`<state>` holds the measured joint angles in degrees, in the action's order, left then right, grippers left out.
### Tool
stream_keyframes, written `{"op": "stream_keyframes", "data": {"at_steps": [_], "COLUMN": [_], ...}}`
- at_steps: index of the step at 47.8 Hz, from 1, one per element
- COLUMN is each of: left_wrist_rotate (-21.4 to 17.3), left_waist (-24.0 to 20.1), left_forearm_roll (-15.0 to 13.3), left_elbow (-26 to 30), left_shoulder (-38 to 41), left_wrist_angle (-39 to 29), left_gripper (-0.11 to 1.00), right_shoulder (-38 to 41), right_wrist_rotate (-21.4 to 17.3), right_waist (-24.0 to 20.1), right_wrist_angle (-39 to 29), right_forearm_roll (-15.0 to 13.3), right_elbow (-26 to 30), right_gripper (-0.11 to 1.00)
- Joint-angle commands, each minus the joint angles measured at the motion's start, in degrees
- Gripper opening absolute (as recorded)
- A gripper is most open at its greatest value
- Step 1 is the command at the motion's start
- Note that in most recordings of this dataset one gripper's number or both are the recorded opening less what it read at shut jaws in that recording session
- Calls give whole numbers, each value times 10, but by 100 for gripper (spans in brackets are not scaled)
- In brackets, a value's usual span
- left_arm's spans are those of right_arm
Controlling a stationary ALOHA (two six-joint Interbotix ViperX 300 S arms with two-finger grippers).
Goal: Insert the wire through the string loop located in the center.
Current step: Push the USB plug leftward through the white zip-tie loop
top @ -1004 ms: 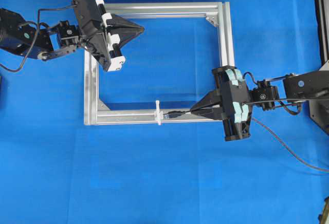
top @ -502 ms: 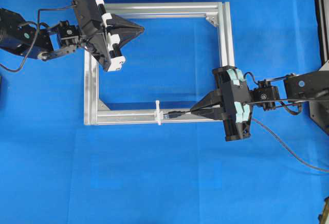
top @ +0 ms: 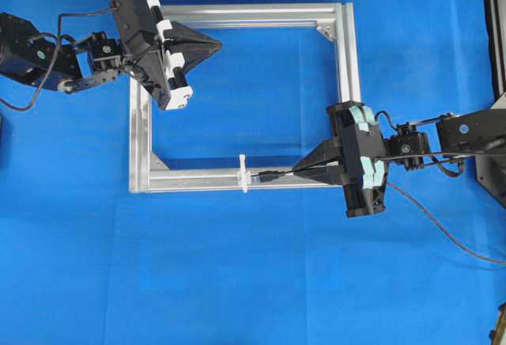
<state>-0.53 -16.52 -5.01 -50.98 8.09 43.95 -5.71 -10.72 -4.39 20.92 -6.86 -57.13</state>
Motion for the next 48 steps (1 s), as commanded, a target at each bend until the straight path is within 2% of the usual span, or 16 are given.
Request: {"op": "stream_keyframes", "data": {"at_steps": [1, 26, 48], "left_wrist_rotate": [1, 1, 1], "left_waist": [0, 0, 1], "left_forearm_roll": [1, 2, 2], "left_elbow": [4, 4, 4], "left_shoulder": [-18, -18, -18], "left_wrist_angle": [4, 4, 5], "left_gripper": [0, 0, 0], "right_shoulder": [-12, -11, 23], "right_wrist_rotate": [-1, -1, -1], "right_waist": [2, 2, 2], "right_wrist_angle": [6, 6, 18], "right_forearm_roll": [1, 1, 2], "right_elbow": [4, 5, 35], "right_gripper": [-2, -2, -2]}}
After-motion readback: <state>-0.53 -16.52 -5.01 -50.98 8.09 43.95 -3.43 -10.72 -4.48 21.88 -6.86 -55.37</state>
